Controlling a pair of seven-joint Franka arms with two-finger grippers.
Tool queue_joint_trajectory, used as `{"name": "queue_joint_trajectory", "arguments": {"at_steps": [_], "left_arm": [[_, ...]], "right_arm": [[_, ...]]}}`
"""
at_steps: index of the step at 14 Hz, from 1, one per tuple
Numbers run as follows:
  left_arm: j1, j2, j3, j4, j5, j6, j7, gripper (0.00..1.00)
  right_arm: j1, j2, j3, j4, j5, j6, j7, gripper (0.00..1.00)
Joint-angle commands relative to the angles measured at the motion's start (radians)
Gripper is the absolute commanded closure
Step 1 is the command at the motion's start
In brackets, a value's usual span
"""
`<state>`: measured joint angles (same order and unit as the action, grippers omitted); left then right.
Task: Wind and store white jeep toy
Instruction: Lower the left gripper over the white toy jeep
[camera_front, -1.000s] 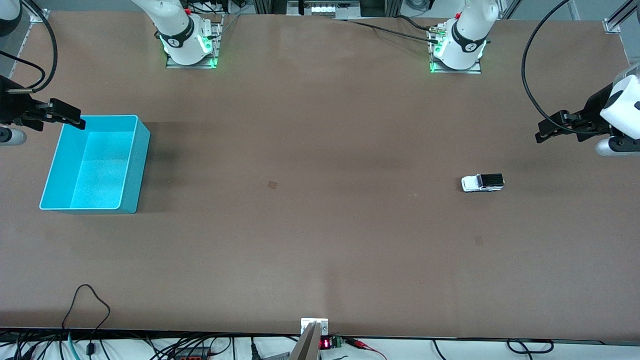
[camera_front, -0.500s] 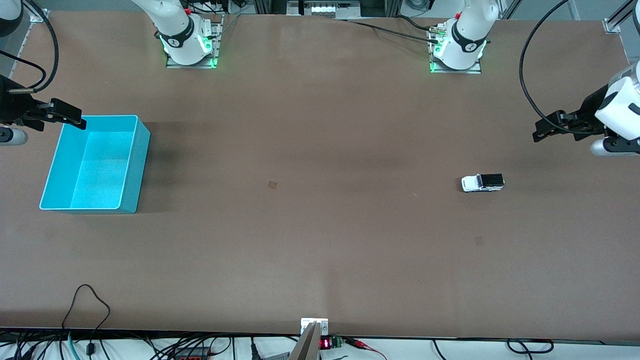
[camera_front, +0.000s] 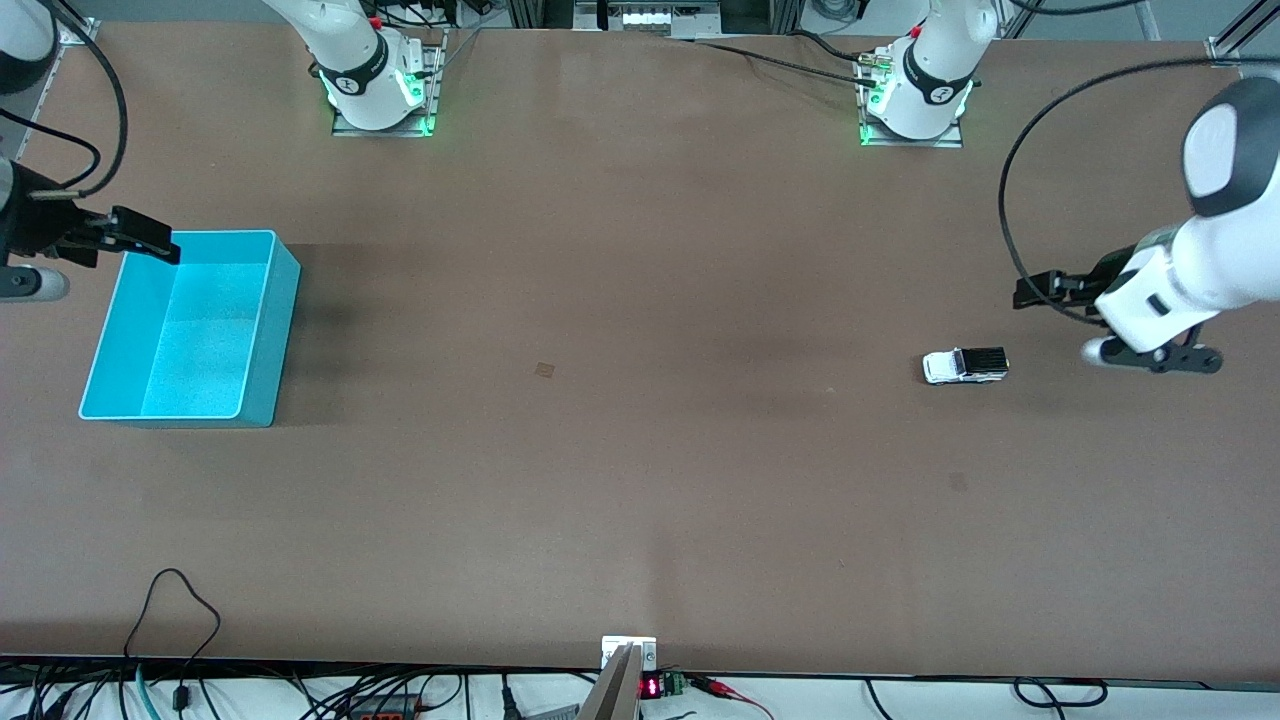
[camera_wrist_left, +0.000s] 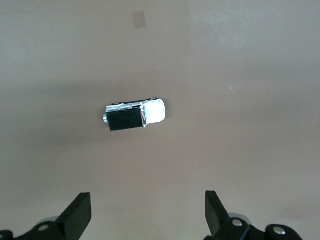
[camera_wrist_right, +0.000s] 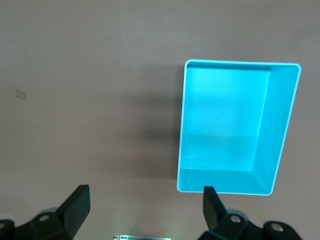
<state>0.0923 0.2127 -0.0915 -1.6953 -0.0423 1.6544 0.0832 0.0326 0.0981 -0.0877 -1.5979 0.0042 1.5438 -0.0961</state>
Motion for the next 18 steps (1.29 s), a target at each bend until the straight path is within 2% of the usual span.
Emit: {"name": "queue_joint_trajectory", "arguments": {"at_steps": [1, 5, 7, 10, 14, 18], "left_arm": [[-0.003, 0.083, -0.005, 0.011, 0.022, 0.040, 0.038, 0.00], [0.000, 0.091, -0.008, -0.128, 0.024, 0.189, 0.188, 0.00], [0.000, 0.096, -0.016, -0.185, 0.079, 0.209, 0.321, 0.00], [0.011, 0.105, -0.065, -0.199, 0.163, 0.232, 0.519, 0.00], [0.030, 0.123, -0.065, -0.299, 0.185, 0.431, 0.980, 0.00], [0.058, 0.145, -0.065, -0.339, 0.185, 0.476, 1.196, 0.00]], "right_arm": [[-0.008, 0.057, 0.000, 0.010, -0.003, -0.036, -0.013, 0.00], [-0.008, 0.075, -0.003, 0.010, -0.004, -0.089, -0.014, 0.00], [-0.008, 0.075, -0.003, 0.007, -0.004, -0.105, -0.014, 0.00], [-0.010, 0.075, -0.003, 0.007, -0.003, -0.126, -0.010, 0.00], [-0.010, 0.075, -0.003, 0.006, -0.003, -0.126, -0.008, 0.00], [-0.010, 0.075, -0.003, 0.004, -0.001, -0.128, -0.002, 0.00]]}}
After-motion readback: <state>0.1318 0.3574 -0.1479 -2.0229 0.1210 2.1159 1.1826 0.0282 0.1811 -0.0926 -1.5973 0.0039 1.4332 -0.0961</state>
